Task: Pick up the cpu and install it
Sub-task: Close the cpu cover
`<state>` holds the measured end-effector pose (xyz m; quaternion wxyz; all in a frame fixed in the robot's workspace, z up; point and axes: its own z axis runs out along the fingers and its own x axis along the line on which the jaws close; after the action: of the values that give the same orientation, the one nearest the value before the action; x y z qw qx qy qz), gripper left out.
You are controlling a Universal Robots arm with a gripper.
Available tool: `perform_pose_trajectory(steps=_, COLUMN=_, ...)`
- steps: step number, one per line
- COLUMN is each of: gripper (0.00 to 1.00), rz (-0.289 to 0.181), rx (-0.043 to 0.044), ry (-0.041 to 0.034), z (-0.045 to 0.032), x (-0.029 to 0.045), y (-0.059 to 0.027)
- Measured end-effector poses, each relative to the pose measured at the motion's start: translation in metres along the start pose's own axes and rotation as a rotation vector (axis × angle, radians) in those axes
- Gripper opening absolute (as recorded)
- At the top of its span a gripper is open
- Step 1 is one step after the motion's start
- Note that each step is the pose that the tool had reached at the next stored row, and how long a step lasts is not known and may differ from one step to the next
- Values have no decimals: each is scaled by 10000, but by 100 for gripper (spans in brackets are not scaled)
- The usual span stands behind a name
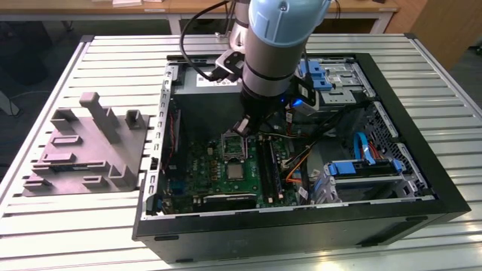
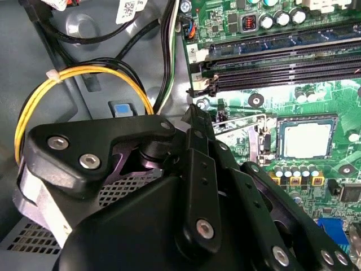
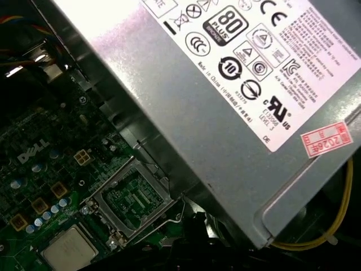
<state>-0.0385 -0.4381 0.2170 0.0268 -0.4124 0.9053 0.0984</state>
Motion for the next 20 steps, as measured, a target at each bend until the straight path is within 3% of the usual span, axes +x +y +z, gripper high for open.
perform_pose_trajectory(steps=7, gripper=11, rz=-5, rx=-17, ry=-20, z=21, x=0, y=-2)
perform_pose_trajectory(steps=15, gripper=11, rz=-16, rx=-211, ry=-242, z=91, x=8, y=-12)
perform_pose_trajectory(steps=20, gripper=11, rz=-17, rx=-224, ry=-257, z=123, x=10, y=-16)
